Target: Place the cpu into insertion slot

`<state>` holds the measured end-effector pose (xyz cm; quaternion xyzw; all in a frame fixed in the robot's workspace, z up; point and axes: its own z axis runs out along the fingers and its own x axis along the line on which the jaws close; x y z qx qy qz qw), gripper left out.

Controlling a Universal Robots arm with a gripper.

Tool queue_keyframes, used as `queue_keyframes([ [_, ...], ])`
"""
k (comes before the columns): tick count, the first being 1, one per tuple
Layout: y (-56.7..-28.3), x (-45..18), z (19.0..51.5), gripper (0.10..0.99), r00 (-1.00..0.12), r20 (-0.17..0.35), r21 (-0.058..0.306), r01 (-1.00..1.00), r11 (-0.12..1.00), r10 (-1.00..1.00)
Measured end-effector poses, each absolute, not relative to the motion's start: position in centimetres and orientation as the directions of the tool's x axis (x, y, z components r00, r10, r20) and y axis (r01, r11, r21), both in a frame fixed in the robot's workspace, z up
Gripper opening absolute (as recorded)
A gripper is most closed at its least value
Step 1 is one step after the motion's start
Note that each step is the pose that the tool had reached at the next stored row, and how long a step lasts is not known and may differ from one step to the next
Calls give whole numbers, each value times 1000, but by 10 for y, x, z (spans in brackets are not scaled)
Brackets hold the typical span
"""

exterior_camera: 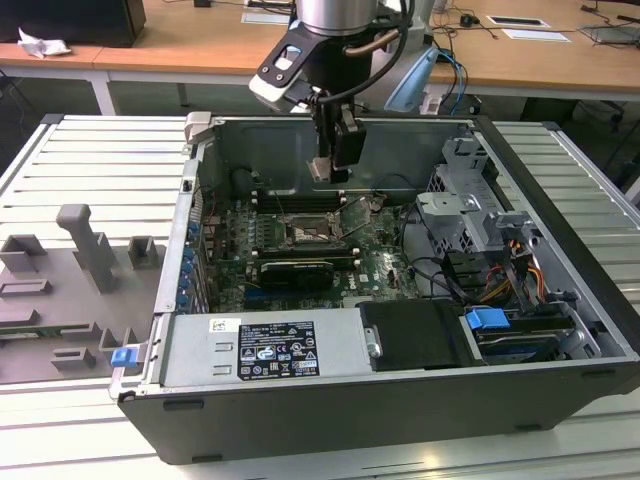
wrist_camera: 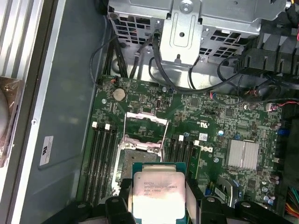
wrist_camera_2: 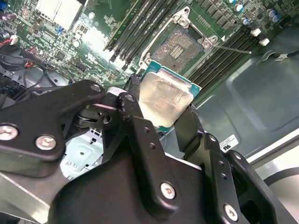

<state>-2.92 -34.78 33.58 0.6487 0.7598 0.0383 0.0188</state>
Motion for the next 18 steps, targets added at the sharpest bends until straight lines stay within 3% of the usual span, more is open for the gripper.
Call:
queue_keyframes([
  [18, -348, -29, 331, 537, -87, 21, 81, 993, 85, 996],
])
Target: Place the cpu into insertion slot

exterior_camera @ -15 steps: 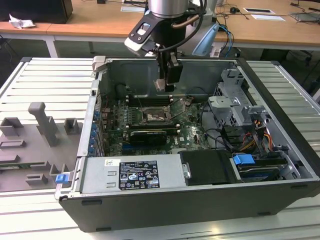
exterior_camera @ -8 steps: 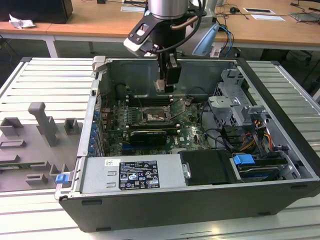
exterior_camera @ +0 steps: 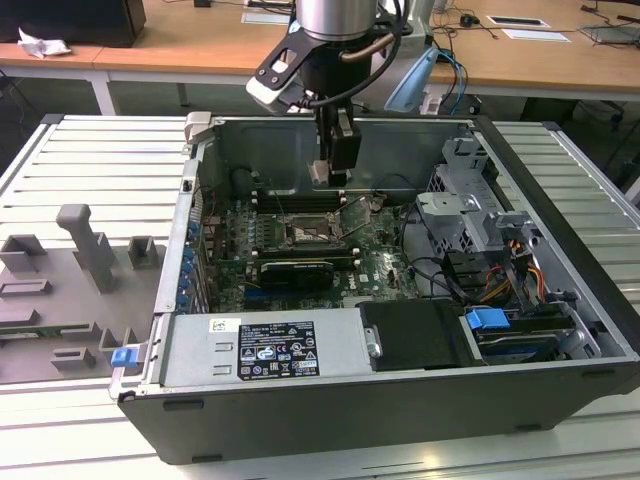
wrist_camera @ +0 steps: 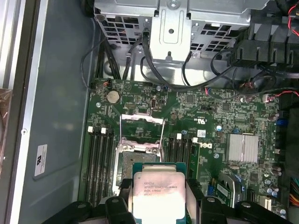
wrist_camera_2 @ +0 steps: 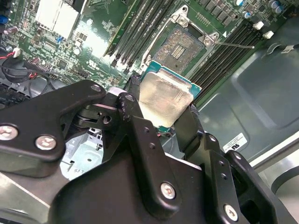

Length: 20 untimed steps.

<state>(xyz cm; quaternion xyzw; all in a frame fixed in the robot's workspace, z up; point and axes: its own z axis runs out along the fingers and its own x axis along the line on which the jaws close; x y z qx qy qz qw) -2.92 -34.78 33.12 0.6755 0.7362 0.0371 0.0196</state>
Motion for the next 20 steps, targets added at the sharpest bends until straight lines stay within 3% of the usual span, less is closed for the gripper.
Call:
queue_keyframes([
  [20, -348, -29, 324, 537, -66, 22, 77, 995, 64, 998],
])
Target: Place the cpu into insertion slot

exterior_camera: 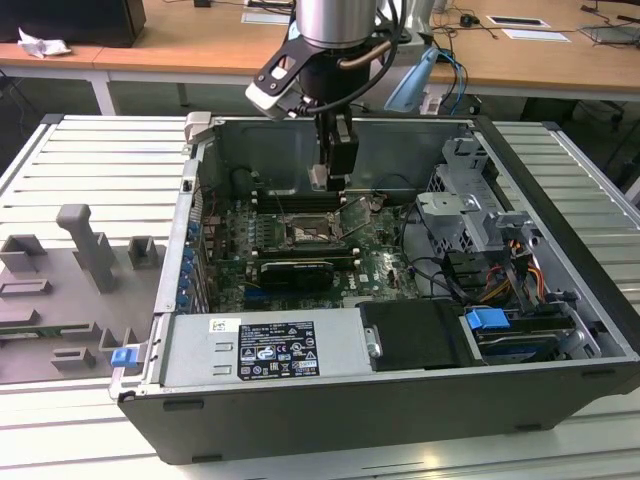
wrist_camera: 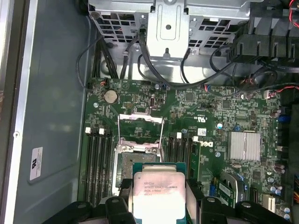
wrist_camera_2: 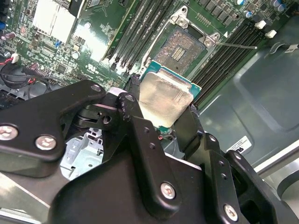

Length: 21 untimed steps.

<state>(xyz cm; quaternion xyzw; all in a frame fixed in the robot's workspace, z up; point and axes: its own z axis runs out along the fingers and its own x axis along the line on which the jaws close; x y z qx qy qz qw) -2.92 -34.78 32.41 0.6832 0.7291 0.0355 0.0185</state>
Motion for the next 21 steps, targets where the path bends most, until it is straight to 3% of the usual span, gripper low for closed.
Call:
queue_keyframes([
  [21, -348, -29, 314, 537, -57, 22, 70, 996, 56, 998],
])
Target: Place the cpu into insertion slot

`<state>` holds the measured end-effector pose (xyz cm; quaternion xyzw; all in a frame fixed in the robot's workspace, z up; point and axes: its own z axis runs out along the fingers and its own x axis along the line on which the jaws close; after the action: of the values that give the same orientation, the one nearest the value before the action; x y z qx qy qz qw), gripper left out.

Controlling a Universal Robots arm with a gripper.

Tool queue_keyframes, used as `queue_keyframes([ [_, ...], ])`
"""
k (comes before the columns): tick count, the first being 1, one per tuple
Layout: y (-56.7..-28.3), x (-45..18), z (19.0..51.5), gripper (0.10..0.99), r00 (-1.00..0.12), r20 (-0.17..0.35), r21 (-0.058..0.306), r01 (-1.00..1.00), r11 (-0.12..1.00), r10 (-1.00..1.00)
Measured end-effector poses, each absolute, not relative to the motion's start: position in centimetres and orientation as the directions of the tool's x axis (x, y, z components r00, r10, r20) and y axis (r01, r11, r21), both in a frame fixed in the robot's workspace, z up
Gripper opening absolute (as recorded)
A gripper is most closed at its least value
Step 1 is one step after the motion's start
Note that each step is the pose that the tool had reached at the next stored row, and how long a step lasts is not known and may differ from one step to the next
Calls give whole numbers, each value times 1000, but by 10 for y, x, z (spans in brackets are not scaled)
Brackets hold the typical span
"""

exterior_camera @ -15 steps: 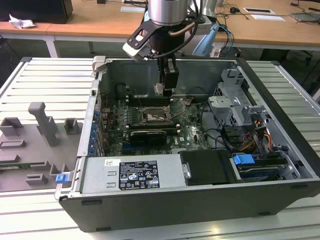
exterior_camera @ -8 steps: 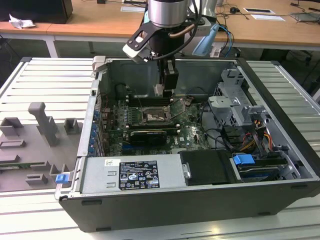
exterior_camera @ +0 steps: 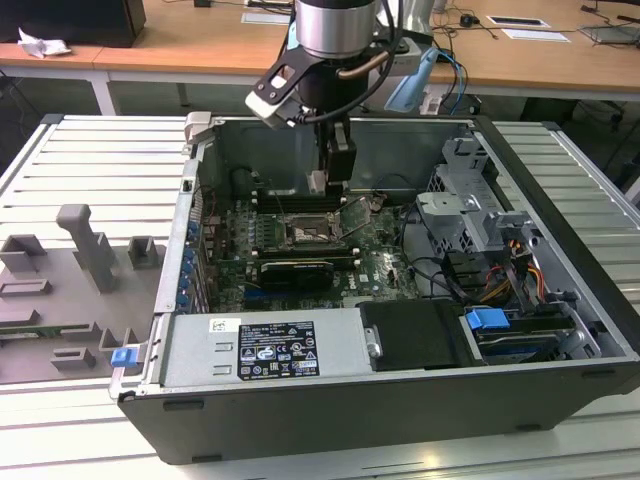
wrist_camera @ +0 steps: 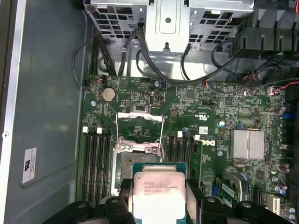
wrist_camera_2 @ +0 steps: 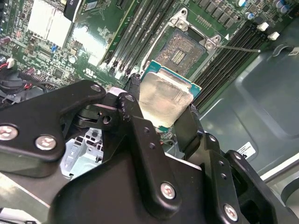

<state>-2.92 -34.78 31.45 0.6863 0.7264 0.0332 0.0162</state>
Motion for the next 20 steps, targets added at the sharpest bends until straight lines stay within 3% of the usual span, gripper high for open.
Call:
queue_keyframes([
  [20, -348, -29, 295, 537, -53, 22, 68, 996, 51, 998],
])
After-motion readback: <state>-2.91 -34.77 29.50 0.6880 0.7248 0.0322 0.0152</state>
